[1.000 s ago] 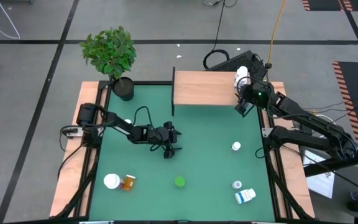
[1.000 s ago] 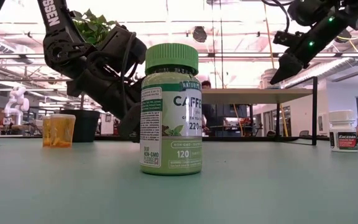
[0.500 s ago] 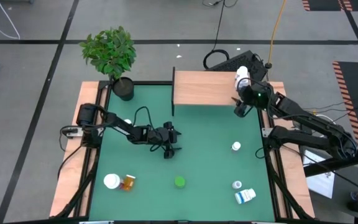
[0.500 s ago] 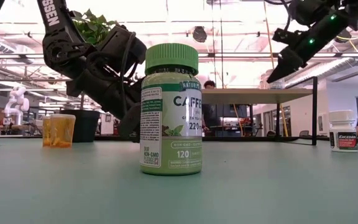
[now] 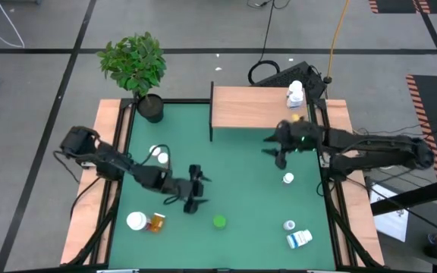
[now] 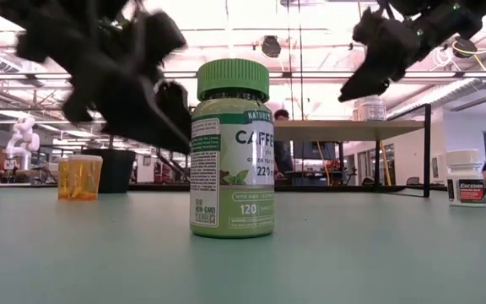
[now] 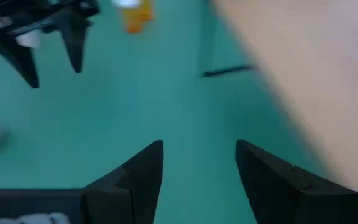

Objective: Pick and place medicine bottles onto shelf by color
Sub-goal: Put the green pill bottle on the shelf

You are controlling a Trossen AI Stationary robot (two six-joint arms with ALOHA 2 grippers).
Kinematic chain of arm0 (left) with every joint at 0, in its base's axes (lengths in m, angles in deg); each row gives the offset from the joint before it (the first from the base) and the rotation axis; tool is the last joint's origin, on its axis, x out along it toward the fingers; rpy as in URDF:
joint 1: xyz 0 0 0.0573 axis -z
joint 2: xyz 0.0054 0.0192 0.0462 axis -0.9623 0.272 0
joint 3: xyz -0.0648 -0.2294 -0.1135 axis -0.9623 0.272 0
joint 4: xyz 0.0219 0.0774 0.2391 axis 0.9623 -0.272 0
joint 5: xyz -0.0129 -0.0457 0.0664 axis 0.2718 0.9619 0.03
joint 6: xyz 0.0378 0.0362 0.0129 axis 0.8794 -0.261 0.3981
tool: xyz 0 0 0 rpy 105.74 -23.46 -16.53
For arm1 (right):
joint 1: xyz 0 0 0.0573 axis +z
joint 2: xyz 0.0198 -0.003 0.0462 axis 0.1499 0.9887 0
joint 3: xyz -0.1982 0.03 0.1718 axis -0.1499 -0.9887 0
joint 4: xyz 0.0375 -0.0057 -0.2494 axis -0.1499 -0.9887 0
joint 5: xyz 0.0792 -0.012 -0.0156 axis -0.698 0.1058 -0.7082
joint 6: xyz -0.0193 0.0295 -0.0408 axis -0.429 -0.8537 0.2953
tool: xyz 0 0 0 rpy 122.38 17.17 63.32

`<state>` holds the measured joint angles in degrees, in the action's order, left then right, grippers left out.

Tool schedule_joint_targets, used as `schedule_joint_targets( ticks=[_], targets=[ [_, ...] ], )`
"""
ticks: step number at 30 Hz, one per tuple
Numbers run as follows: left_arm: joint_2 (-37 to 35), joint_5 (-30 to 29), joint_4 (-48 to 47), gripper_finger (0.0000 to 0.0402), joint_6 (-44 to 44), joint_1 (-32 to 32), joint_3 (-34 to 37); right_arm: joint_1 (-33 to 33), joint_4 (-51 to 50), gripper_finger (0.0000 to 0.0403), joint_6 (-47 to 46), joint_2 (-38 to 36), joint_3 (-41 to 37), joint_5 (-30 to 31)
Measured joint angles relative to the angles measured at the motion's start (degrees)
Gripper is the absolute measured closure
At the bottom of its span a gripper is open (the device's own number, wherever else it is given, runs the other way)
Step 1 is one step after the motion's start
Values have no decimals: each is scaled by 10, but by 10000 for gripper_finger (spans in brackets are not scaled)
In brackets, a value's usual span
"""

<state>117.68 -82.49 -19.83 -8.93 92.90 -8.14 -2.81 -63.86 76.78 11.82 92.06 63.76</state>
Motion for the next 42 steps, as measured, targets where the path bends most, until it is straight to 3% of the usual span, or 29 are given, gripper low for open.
schedule_joint_targets(
  ticks=[9, 18, 27, 36, 42],
  targets=[
    [51, 2, 155, 41, -24, 87, -1, 217, 265, 195, -32, 164, 0, -1],
    [108, -40, 199, 41, -100, 111, -1, 284, 507, 115, -28, 390, 24, -66],
    [127, -63, 198, 41, -153, 103, -1, 303, 518, 102, 13, 532, 154, -78],
    [127, -84, 182, 41, -188, 103, -2, 304, 465, 114, 2, 551, 182, -135],
    [126, -109, 184, 41, -202, 102, -2, 303, 456, 142, 12, 551, 182, -137]
  ],
)
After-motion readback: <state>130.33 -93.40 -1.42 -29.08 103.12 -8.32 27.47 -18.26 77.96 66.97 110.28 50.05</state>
